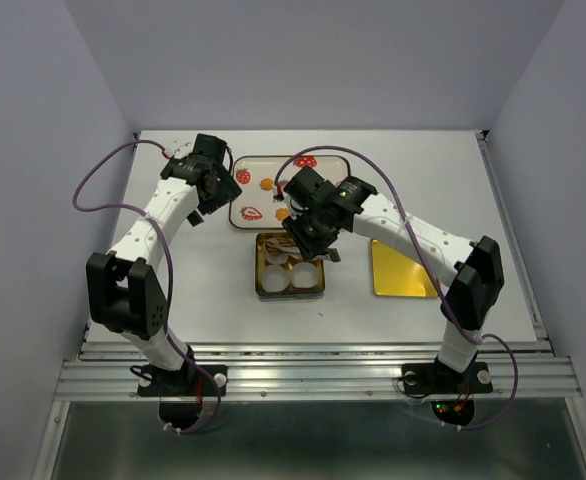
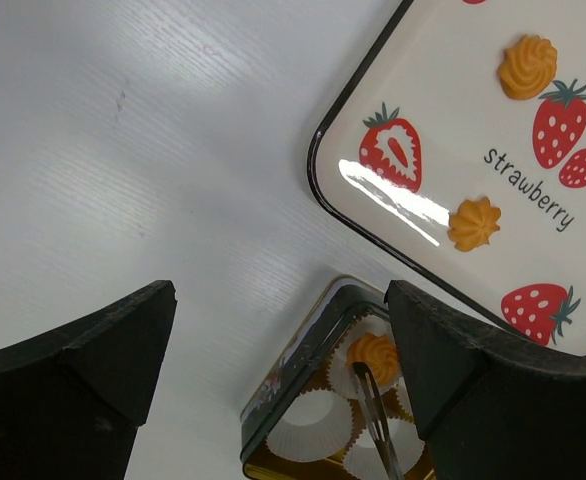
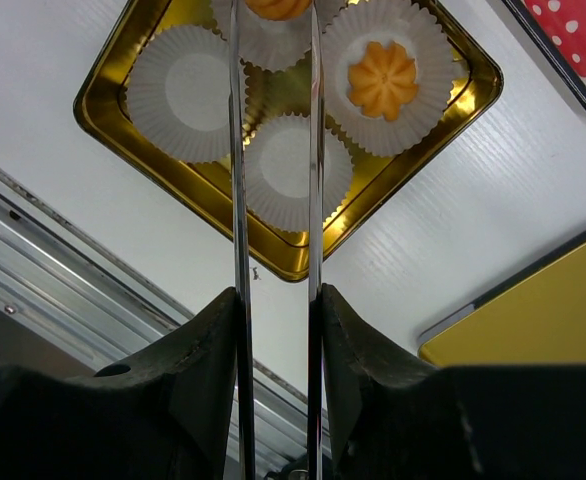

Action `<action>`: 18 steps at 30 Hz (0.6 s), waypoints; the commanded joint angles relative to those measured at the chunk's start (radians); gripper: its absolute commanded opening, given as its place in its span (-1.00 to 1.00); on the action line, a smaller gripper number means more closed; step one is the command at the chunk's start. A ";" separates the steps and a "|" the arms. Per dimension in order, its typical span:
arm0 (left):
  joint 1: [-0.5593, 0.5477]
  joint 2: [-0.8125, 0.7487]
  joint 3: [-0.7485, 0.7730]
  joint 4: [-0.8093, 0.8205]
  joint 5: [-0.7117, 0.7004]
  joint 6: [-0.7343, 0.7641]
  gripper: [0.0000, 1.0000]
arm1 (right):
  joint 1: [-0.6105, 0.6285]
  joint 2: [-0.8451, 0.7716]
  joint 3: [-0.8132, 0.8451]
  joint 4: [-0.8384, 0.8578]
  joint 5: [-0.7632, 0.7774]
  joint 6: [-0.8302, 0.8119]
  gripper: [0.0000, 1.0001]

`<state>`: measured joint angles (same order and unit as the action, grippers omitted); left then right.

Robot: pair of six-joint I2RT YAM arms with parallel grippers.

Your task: Pack the cookies

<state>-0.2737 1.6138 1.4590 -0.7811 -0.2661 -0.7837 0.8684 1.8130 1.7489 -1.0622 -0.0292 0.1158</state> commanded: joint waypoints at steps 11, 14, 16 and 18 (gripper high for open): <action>-0.004 -0.046 -0.012 0.005 -0.027 0.015 0.98 | 0.015 -0.023 -0.002 0.071 0.025 -0.015 -0.31; -0.004 -0.049 -0.014 0.003 -0.027 0.015 0.98 | 0.015 -0.015 0.006 0.071 0.025 -0.011 -0.31; -0.004 -0.049 -0.020 0.003 -0.024 0.009 0.98 | 0.015 -0.011 0.009 0.074 0.025 -0.013 -0.31; -0.004 -0.051 -0.023 0.002 -0.021 0.008 0.98 | 0.015 -0.009 0.009 0.077 0.025 -0.011 -0.31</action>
<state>-0.2737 1.6123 1.4475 -0.7753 -0.2657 -0.7826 0.8730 1.8130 1.7359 -1.0378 -0.0181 0.1116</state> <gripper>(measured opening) 0.986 0.402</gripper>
